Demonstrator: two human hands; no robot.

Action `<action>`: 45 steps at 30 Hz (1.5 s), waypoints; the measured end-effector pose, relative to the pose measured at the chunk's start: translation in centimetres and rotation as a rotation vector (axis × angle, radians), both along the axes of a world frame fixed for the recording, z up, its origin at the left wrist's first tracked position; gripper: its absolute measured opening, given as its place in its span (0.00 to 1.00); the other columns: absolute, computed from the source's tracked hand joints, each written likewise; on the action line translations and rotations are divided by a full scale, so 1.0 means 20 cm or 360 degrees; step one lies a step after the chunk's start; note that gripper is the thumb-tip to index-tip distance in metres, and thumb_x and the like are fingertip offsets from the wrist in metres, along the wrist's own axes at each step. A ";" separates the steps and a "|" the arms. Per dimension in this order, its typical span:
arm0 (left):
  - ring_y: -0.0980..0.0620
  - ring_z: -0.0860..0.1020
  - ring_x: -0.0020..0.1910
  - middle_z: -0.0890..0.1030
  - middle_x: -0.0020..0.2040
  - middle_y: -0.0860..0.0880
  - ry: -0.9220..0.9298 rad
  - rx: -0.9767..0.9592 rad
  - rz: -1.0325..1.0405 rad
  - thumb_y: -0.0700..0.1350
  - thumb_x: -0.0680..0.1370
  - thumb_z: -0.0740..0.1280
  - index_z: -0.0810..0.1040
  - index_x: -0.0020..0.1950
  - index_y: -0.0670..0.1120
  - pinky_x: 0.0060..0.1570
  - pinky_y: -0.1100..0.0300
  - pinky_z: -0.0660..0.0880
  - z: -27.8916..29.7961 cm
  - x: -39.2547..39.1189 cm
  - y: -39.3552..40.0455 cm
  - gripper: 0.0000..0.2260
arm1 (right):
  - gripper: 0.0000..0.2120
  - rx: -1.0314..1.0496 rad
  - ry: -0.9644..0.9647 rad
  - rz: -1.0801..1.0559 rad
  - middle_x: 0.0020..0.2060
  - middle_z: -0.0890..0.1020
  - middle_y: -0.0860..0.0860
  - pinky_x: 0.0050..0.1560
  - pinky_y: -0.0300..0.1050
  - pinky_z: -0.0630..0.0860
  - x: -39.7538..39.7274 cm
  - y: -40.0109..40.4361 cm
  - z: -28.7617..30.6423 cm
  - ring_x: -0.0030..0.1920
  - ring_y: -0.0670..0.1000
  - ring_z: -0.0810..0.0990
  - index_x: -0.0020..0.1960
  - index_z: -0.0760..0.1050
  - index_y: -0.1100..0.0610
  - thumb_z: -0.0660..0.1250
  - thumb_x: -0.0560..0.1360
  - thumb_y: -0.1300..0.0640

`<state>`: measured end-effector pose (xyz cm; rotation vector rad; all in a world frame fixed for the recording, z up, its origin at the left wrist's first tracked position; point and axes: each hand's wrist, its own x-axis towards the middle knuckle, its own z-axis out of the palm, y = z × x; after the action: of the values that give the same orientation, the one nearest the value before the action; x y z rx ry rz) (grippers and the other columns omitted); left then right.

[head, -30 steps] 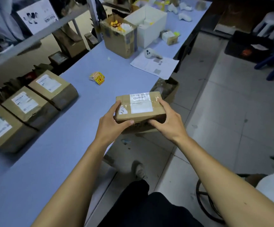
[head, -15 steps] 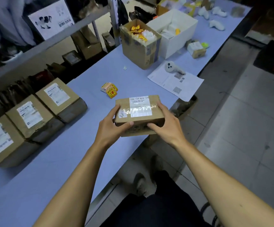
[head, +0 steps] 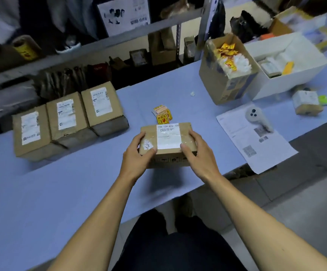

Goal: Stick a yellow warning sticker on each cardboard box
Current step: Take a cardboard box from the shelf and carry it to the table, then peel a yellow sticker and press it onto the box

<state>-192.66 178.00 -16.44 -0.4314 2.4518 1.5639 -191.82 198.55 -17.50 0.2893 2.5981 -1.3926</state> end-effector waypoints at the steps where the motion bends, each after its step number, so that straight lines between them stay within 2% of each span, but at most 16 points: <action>1: 0.55 0.72 0.59 0.73 0.64 0.54 -0.0016 0.0023 0.0068 0.47 0.75 0.72 0.68 0.72 0.58 0.54 0.61 0.72 -0.01 0.00 0.00 0.27 | 0.29 0.0001 -0.0023 0.0052 0.73 0.68 0.48 0.70 0.56 0.68 -0.04 -0.01 -0.01 0.70 0.52 0.69 0.76 0.59 0.46 0.63 0.78 0.44; 6: 0.58 0.73 0.57 0.73 0.61 0.58 -0.0079 0.0047 0.0285 0.42 0.74 0.73 0.65 0.75 0.55 0.51 0.67 0.72 -0.08 0.02 -0.04 0.32 | 0.32 0.0039 -0.0112 0.0282 0.74 0.67 0.48 0.71 0.53 0.67 -0.15 -0.07 -0.06 0.71 0.52 0.68 0.78 0.56 0.48 0.65 0.78 0.49; 13: 0.53 0.73 0.65 0.73 0.70 0.51 -0.0247 0.0027 0.0434 0.42 0.72 0.75 0.62 0.77 0.55 0.58 0.62 0.71 -0.21 0.04 -0.16 0.37 | 0.32 0.0177 -0.0154 0.0576 0.72 0.70 0.48 0.63 0.46 0.69 -0.24 -0.22 -0.13 0.69 0.54 0.70 0.78 0.56 0.50 0.66 0.77 0.52; 20: 0.48 0.70 0.70 0.69 0.75 0.50 -0.0317 -0.0266 0.0214 0.49 0.74 0.72 0.57 0.79 0.54 0.68 0.56 0.69 -0.27 0.00 -0.22 0.37 | 0.36 0.0387 -0.0175 0.0720 0.77 0.63 0.50 0.69 0.51 0.67 -0.31 -0.29 -0.23 0.74 0.53 0.64 0.80 0.47 0.50 0.62 0.79 0.48; 25: 0.48 0.71 0.70 0.69 0.74 0.49 -0.0276 -0.0285 0.0097 0.51 0.74 0.74 0.58 0.79 0.51 0.69 0.56 0.68 -0.29 -0.05 -0.28 0.38 | 0.36 0.0472 -0.0150 0.0725 0.77 0.60 0.50 0.69 0.51 0.66 -0.34 -0.33 -0.24 0.75 0.53 0.62 0.80 0.43 0.49 0.60 0.80 0.48; 30: 0.47 0.69 0.72 0.68 0.75 0.49 -0.0264 -0.0301 0.0122 0.50 0.73 0.74 0.58 0.79 0.52 0.70 0.52 0.68 -0.31 -0.10 -0.31 0.38 | 0.36 0.0424 -0.0126 0.0682 0.77 0.61 0.50 0.70 0.52 0.66 -0.40 -0.37 -0.25 0.75 0.53 0.62 0.80 0.45 0.49 0.62 0.79 0.50; 35: 0.47 0.68 0.72 0.67 0.76 0.48 -0.0304 -0.0286 0.0140 0.49 0.74 0.73 0.57 0.79 0.51 0.70 0.55 0.67 -0.30 -0.15 -0.32 0.38 | 0.36 0.0425 -0.0168 0.0676 0.78 0.60 0.50 0.72 0.52 0.63 -0.43 -0.38 -0.28 0.76 0.53 0.61 0.80 0.46 0.50 0.62 0.79 0.48; 40: 0.46 0.60 0.77 0.59 0.79 0.46 -0.0344 -0.0365 0.0240 0.44 0.75 0.69 0.56 0.79 0.49 0.72 0.57 0.60 -0.28 -0.19 -0.28 0.36 | 0.37 0.0365 -0.0128 0.0755 0.78 0.60 0.50 0.72 0.50 0.62 -0.51 -0.42 -0.28 0.76 0.52 0.60 0.80 0.48 0.53 0.64 0.78 0.51; 45: 0.47 0.62 0.75 0.58 0.79 0.46 -0.0385 -0.0429 0.0253 0.45 0.75 0.69 0.54 0.80 0.48 0.69 0.60 0.61 -0.25 -0.21 -0.25 0.37 | 0.37 0.0305 -0.0115 0.0846 0.77 0.62 0.50 0.71 0.48 0.64 -0.55 -0.39 -0.28 0.75 0.52 0.63 0.80 0.50 0.52 0.65 0.78 0.48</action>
<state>-196.95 173.06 -21.53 -0.8271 2.4908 1.1527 -202.89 190.75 -23.03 -0.3037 2.4888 -0.9346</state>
